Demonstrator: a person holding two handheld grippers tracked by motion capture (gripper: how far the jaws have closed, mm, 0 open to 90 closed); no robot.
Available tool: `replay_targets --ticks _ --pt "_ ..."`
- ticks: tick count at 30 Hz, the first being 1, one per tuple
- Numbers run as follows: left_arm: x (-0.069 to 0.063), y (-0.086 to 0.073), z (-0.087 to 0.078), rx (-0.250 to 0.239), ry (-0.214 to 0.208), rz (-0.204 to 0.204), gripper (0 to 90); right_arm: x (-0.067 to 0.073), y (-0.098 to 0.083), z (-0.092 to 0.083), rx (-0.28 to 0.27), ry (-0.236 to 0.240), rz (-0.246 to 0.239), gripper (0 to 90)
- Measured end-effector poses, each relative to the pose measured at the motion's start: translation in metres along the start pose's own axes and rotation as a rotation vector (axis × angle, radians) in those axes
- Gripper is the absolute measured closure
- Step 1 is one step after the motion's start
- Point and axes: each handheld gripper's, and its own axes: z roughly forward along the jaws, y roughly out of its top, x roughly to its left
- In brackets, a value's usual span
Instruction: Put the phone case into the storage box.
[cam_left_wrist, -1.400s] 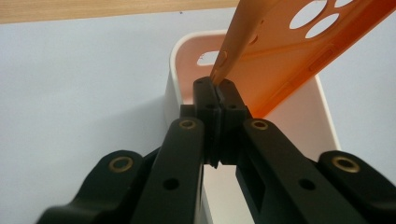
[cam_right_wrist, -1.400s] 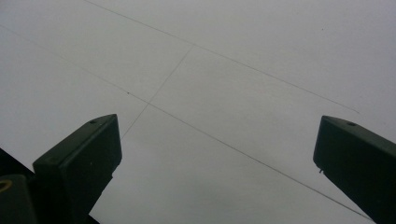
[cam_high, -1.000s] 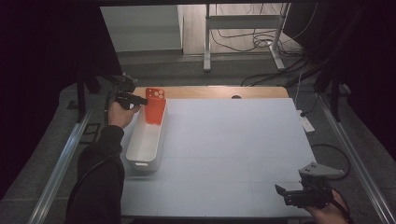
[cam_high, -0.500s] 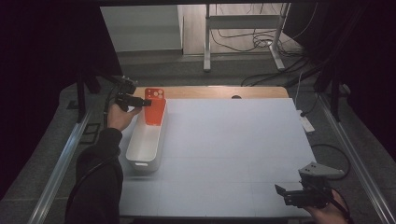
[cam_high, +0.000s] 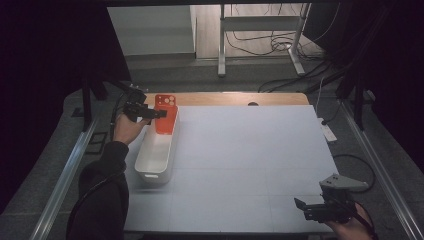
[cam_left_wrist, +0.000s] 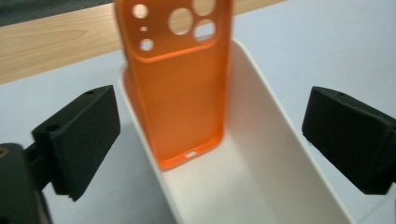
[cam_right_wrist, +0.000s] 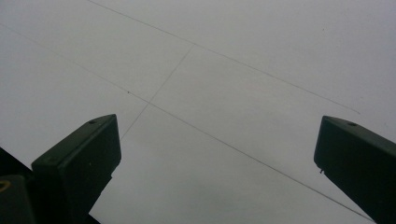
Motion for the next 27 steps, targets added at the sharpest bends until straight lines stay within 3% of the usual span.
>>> replay_targets --ticks 8,15,27 --pt "-0.006 -0.004 -0.002 -0.003 -0.027 0.027 1.0 0.000 0.000 0.000 0.001 0.002 0.001 0.0" --pt "-0.013 -0.012 -0.001 0.001 -0.024 0.059 0.0 0.000 0.000 0.000 0.001 0.004 0.002 0.0" --pt "-0.015 -0.023 -0.007 -0.023 -0.053 0.061 0.0 0.000 0.000 0.000 0.002 0.007 0.001 0.0"
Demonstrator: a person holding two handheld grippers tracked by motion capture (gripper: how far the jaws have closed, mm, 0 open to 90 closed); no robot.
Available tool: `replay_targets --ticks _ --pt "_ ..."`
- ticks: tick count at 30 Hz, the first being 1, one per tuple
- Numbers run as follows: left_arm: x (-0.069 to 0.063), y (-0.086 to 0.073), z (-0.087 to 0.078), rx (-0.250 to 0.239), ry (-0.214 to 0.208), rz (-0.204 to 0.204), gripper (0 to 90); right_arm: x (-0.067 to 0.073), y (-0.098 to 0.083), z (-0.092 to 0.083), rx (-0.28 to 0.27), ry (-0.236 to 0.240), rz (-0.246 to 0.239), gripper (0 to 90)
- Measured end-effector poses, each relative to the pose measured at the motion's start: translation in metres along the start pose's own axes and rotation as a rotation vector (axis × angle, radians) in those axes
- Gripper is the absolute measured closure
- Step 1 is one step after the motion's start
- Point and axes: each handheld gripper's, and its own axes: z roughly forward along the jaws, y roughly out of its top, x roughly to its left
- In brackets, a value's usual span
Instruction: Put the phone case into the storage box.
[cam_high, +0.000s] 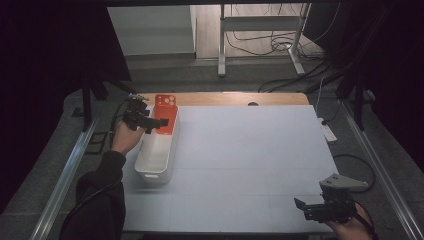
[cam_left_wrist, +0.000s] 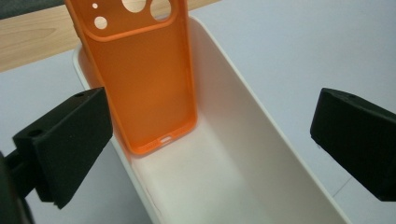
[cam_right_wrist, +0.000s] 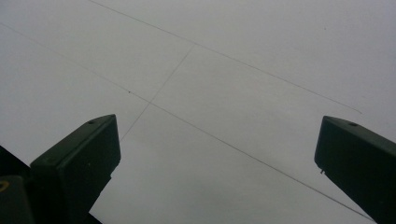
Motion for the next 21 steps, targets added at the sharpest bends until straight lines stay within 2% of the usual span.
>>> replay_targets --ticks 6,16,21 --pt "-0.007 -0.005 -0.004 -0.009 -0.003 0.018 0.0 0.000 0.000 0.000 0.001 -0.001 0.000 0.0" --pt "-0.017 -0.009 -0.011 -0.012 -0.034 0.018 0.2 0.000 0.000 0.000 0.003 -0.002 0.000 0.0" --pt "-0.024 -0.013 -0.012 -0.011 -0.039 0.045 0.9 0.000 0.000 0.000 0.003 -0.001 -0.001 0.0"
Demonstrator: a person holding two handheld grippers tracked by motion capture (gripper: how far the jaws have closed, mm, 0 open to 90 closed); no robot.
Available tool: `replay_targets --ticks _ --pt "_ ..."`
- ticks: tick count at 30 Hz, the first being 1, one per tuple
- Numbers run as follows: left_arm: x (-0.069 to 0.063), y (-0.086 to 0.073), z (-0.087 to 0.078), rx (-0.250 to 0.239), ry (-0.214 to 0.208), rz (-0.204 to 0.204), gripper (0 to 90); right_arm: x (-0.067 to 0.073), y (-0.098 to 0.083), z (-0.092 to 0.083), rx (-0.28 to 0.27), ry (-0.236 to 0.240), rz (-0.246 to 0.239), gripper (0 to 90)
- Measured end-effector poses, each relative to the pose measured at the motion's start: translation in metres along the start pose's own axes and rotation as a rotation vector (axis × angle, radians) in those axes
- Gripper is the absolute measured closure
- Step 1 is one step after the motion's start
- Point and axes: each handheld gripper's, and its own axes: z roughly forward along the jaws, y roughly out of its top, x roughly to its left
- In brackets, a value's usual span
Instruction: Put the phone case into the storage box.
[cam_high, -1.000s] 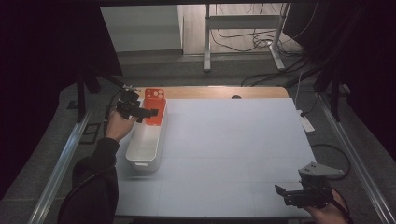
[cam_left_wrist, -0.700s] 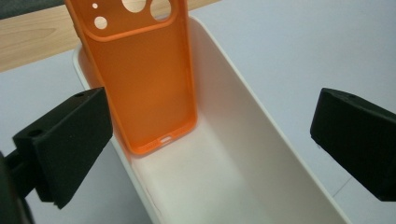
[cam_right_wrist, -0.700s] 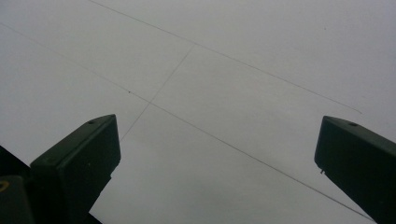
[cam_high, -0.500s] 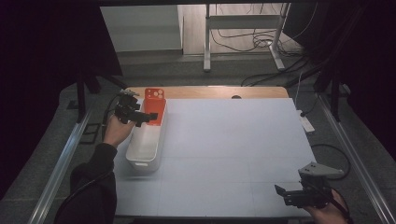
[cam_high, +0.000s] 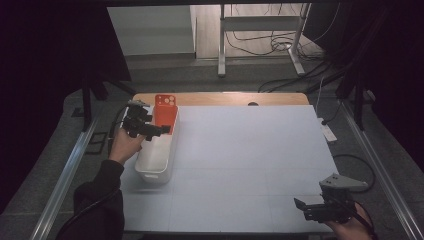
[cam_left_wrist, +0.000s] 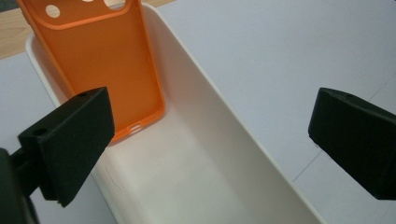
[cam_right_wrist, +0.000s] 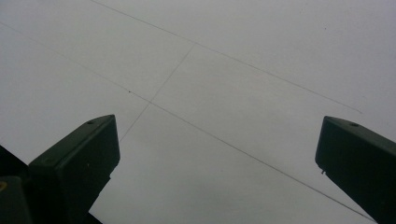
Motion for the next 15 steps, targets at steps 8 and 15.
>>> replay_targets --ticks 8,15 --pt "-0.008 -0.006 -0.006 -0.019 -0.011 0.018 0.7 0.000 0.000 0.000 0.000 -0.001 0.000 0.0" --pt "-0.015 -0.010 -0.014 -0.032 -0.015 0.036 0.0 0.001 0.000 0.000 0.000 -0.002 -0.001 0.0"
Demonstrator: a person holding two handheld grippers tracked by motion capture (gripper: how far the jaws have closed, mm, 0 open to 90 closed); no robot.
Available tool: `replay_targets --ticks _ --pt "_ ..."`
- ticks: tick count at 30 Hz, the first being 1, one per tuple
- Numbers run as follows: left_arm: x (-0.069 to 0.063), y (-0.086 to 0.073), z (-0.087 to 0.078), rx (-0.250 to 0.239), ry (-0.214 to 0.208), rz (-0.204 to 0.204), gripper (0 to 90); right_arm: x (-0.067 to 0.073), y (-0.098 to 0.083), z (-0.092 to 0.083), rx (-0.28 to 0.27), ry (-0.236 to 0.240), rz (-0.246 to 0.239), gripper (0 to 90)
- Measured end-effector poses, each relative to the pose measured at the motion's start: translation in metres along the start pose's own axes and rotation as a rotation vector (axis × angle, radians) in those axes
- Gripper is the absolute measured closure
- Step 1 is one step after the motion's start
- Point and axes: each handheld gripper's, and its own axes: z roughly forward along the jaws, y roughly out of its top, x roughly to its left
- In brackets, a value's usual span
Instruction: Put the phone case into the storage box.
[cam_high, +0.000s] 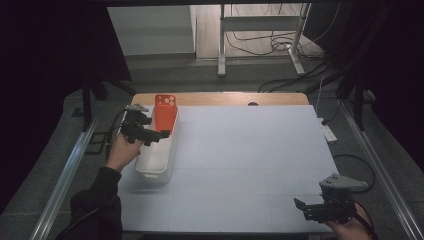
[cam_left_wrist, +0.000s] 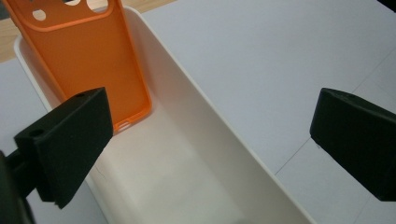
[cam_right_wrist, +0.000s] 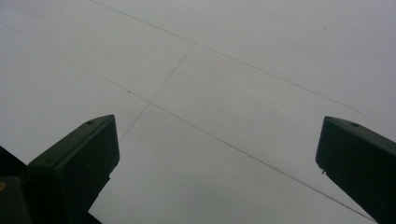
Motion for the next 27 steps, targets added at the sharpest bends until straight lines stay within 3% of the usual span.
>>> replay_targets --ticks 27 --pt "-0.033 -0.027 -0.013 -0.033 -0.031 0.029 0.0 0.001 0.000 0.000 0.001 -0.001 -0.007 0.0"
